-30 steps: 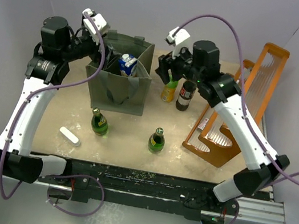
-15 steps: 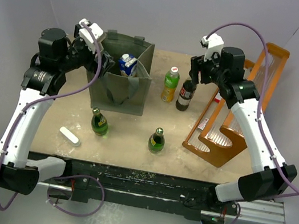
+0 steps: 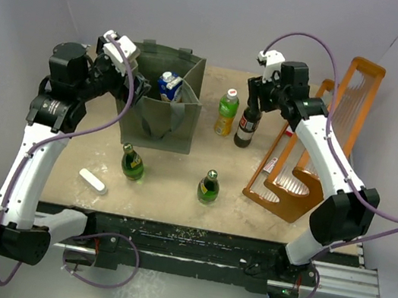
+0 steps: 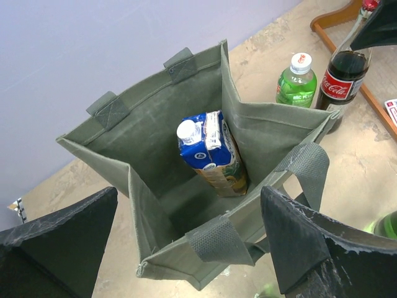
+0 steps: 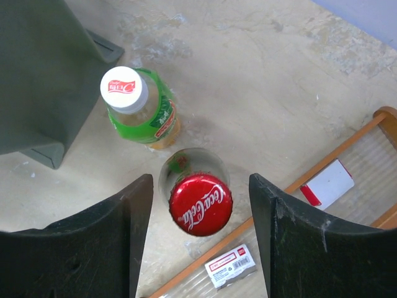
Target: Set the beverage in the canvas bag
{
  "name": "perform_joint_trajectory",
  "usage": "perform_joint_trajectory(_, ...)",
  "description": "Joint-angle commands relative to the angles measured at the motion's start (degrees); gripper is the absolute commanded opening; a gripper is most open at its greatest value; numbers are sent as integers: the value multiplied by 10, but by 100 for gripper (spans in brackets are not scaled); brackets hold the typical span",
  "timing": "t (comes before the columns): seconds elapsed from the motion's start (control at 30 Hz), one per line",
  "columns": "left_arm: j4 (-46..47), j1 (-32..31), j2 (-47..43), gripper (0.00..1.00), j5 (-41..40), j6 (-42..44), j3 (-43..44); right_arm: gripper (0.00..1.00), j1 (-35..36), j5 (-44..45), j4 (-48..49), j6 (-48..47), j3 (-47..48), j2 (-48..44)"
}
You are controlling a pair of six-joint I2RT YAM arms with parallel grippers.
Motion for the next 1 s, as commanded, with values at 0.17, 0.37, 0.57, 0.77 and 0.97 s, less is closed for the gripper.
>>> perform_joint_trajectory(0.17, 26, 6, -13, 99, 2, 7, -8, 52, -13, -25, 39, 13, 31, 4)
perform_joint_trajectory(0.37, 34, 19, -16, 99, -11, 0, -18, 26, -14, -41, 36, 13, 37, -1)
perform_joint_trajectory(0.57, 36, 29, -11, 99, -63, -4, -21, 0, -14, -32, 31, 1, 48, -32)
perform_joint_trajectory(0.77, 25, 29, 0, 99, -111, 7, -31, 0, -14, 5, 23, -21, 77, -91)
perform_joint_trajectory(0.97, 29, 29, -4, 98, -99, 12, -49, 0, -7, -20, -18, -12, 151, -114)
